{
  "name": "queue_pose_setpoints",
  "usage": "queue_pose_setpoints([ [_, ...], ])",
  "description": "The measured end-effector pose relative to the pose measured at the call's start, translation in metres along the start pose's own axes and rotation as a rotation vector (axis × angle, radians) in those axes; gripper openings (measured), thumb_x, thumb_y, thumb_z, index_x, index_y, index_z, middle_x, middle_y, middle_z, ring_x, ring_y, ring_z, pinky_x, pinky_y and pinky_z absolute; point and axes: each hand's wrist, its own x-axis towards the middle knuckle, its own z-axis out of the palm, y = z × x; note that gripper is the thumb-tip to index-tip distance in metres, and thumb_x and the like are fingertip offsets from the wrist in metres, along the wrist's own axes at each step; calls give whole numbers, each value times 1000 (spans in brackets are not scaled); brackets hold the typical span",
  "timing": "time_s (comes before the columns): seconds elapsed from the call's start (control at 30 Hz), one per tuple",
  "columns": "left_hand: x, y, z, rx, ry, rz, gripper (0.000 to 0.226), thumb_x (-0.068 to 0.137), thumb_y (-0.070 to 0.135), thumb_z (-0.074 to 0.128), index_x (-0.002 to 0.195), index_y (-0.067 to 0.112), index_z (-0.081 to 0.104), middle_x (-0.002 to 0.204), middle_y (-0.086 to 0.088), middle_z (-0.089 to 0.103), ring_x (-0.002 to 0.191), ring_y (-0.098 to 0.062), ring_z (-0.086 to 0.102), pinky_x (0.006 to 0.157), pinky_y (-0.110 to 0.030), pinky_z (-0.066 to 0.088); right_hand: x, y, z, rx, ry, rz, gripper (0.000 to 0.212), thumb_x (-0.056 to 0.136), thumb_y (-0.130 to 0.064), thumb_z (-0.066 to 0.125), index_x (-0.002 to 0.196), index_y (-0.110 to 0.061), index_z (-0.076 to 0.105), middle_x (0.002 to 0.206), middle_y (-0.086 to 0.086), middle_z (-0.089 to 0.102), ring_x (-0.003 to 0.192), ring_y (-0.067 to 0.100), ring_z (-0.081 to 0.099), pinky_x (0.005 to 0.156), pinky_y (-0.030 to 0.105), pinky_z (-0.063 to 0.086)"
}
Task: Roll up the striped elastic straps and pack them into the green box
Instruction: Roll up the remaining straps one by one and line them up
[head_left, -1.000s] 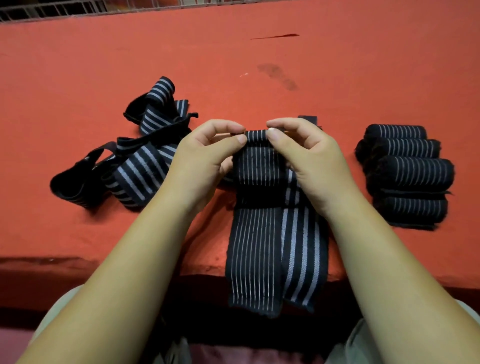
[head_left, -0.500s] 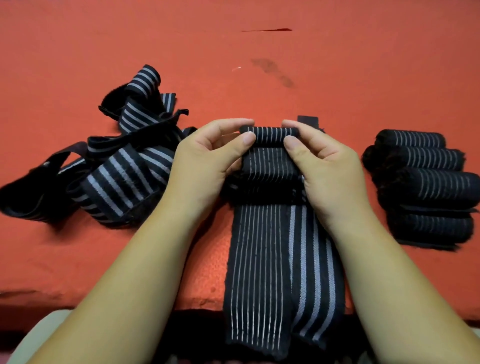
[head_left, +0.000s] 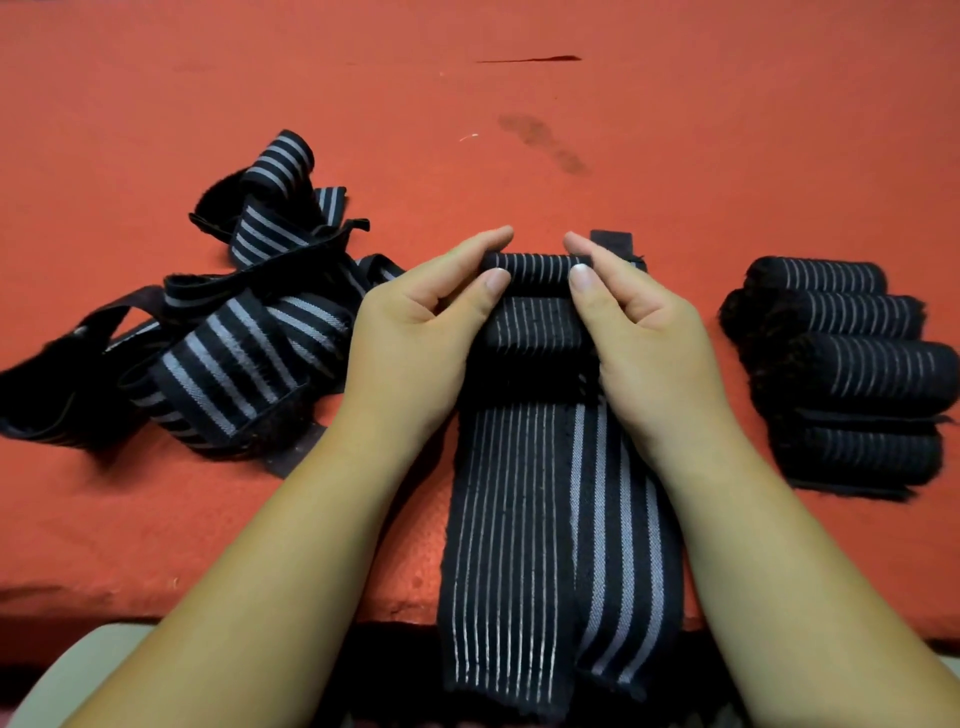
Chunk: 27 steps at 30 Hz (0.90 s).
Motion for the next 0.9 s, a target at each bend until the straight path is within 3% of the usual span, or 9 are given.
queue_pose_setpoints([
  [0.1,1,-1,-2,-101,-44,-35,29,103,10,71,127,22,80,113,-1,80,106,-18,72,104,-46,56,-1,-2,0,43,-7,-22,32,108,-31,63,139,-37,70,119,-25,75,114,-6,68,97,19,53],
  [0.27,0,2,-3,-154,-32,-114,23,102,27,75,123,19,78,117,-4,80,116,-29,75,107,-59,57,-6,-4,0,99,-30,-72,26,107,-13,63,123,-30,76,107,-6,78,98,10,74,83,27,58],
  [0.43,1,1,-6,-212,-12,-141,22,98,21,80,119,14,79,115,-9,81,115,-35,76,106,-61,57,-7,-9,0,185,-41,-21,24,105,-18,68,127,-26,75,103,-8,79,96,8,75,82,22,58],
  [0.57,1,3,-8,-257,-46,-129,26,98,10,78,124,12,77,116,-9,81,113,-29,76,105,-51,59,-4,-8,0,165,1,3,21,105,-20,68,124,-17,77,109,-6,82,101,8,76,85,22,58],
  [0.63,2,3,-7,-256,-45,-130,27,98,10,78,125,10,76,115,-8,81,112,-27,76,103,-49,59,-3,-6,0,142,0,-20,19,106,-18,67,122,-17,77,111,-4,81,105,11,76,88,26,60],
  [0.77,2,3,-5,-234,-56,-121,25,99,8,76,124,9,75,105,-5,82,101,-20,78,90,-40,61,-2,-4,-2,137,7,-59,22,105,-12,67,123,-22,76,110,-6,79,100,6,74,82,20,56],
  [0.9,2,3,-5,-262,-75,-106,29,100,3,73,128,10,73,108,-11,81,102,-29,77,96,-48,62,-1,-2,-2,169,-18,-49,26,104,-16,70,128,-25,74,102,-5,75,93,7,71,82,23,55],
])
